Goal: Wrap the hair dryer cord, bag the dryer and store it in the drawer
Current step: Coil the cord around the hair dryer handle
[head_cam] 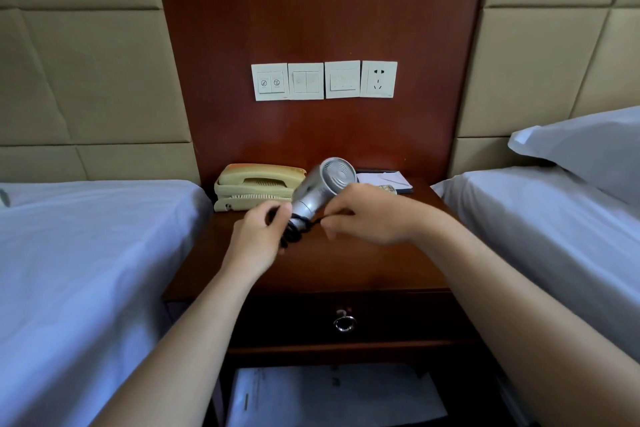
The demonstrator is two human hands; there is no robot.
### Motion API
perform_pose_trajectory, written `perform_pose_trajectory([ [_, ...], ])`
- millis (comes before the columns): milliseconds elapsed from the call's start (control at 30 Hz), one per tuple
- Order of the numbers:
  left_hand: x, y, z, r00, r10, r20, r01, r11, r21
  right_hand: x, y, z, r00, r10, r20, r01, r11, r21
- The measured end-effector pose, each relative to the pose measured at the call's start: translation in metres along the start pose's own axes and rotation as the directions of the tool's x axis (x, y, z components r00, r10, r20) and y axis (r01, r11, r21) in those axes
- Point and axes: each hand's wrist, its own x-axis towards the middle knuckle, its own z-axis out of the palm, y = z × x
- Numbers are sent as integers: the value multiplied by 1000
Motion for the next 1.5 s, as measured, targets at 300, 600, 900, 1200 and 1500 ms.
perform_pose_trajectory([
  [300,-20,26,8,920,61,387,-92,994,63,3,13,1,956,40,-291,-44,999,-10],
  [600,-21,29,10,851,161,499,-320,914,251,7,14,10,948,10,-317,-7,1000,11],
  [900,-13,15,-4,832,276,481,-370,923,109,-1,75,1,955,107,-277,-3,936,351],
  [1200,-14,14,-6,867,217,449,-78,948,-308,-9,123,26,917,279,-285,-98,850,518],
  [1500,-1,13,-2,938,-54,341,209,876,-435,-5,112,49,954,280,-105,-227,906,358],
])
